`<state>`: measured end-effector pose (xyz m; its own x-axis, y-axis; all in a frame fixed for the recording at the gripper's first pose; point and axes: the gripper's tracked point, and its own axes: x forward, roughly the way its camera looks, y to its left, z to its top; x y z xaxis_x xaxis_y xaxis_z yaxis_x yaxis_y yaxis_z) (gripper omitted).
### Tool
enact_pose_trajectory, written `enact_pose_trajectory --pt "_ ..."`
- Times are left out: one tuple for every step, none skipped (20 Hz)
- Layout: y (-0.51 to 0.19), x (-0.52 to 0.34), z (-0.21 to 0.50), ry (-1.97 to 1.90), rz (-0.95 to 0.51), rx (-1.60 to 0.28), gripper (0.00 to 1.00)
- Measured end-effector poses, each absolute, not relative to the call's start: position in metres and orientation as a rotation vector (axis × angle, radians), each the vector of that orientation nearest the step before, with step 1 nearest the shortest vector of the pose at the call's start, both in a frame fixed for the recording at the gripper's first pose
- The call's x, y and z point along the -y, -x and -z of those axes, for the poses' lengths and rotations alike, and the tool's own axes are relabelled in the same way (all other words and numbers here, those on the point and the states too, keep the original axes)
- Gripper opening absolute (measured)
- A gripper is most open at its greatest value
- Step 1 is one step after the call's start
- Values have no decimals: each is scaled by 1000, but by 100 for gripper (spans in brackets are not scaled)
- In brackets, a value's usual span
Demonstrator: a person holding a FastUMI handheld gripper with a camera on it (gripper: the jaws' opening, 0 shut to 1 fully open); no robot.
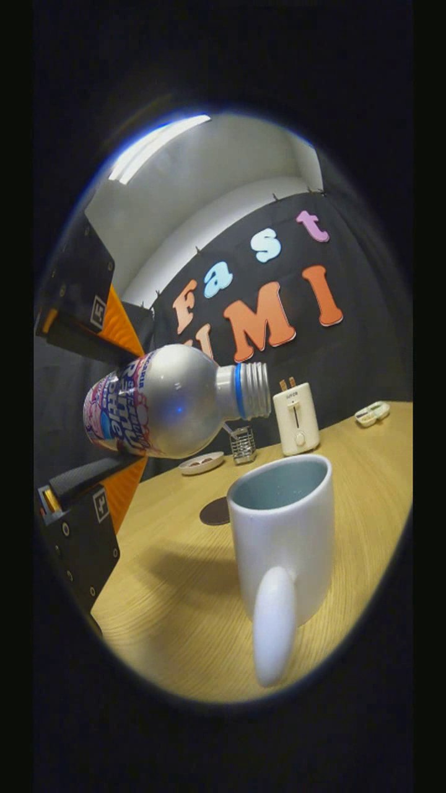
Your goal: Take the bottle from table, then pour the juice into the cup, finally place the bottle on the coaster
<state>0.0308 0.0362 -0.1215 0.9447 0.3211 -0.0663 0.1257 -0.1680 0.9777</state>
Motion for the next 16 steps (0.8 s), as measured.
enact_pose_trajectory --pt "-32 -35 125 -1700 -157 -354 77" --pt "-31 -36 123 -1653 -150 -360 77" --pt "-30 -34 119 -1609 -143 -358 77" --pt "-28 -32 113 -1568 -143 -346 77" --pt "-28 -30 108 -1529 -142 -335 77" --pt "-28 -30 103 -1485 -140 -329 77" --pt "-29 -29 101 -1438 -135 -323 77" --pt "-28 -27 99 -1386 -127 -319 77" --pt "-29 -24 98 -1329 -116 -315 77" --pt "-28 -22 96 -1269 -98 -314 77" --pt "-28 -19 93 -1204 -86 -308 77" --pt "-28 -17 84 -1138 -81 -295 77" --pt "-31 -15 75 -1077 -83 -273 77" --pt "-31 -15 65 -1023 -90 -257 77" --pt "-34 -15 58 -972 -97 -246 77" --pt "-36 -17 51 -921 -106 -237 77"
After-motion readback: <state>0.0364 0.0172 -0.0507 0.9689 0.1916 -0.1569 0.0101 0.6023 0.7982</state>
